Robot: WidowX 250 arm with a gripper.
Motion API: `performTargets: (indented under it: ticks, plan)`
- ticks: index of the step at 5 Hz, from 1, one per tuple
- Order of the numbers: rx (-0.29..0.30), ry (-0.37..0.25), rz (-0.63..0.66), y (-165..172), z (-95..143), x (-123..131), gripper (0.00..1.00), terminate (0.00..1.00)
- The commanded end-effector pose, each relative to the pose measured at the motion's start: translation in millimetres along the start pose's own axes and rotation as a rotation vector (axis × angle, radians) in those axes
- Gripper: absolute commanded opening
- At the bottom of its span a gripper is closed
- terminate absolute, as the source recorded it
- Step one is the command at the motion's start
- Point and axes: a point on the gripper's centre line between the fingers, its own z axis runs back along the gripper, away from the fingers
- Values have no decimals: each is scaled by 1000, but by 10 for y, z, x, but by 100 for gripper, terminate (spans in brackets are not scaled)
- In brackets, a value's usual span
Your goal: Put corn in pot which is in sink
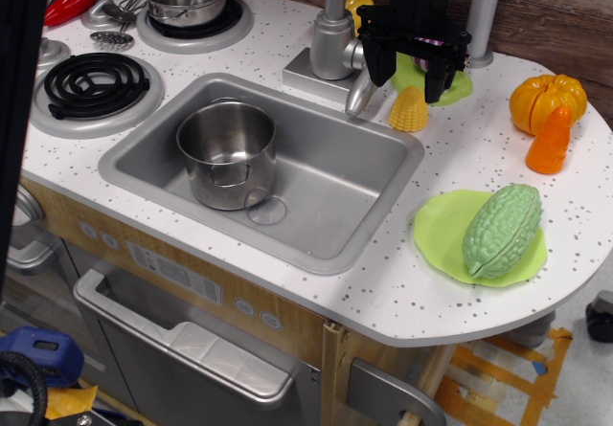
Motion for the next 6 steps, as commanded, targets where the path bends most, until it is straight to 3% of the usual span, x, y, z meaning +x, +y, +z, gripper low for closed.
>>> performTargets:
  ticks: [1,6]
  plan:
    - [0,0,0,0,0,0,100,0]
    - [6,-65,-49,36,-171,183,100,0]
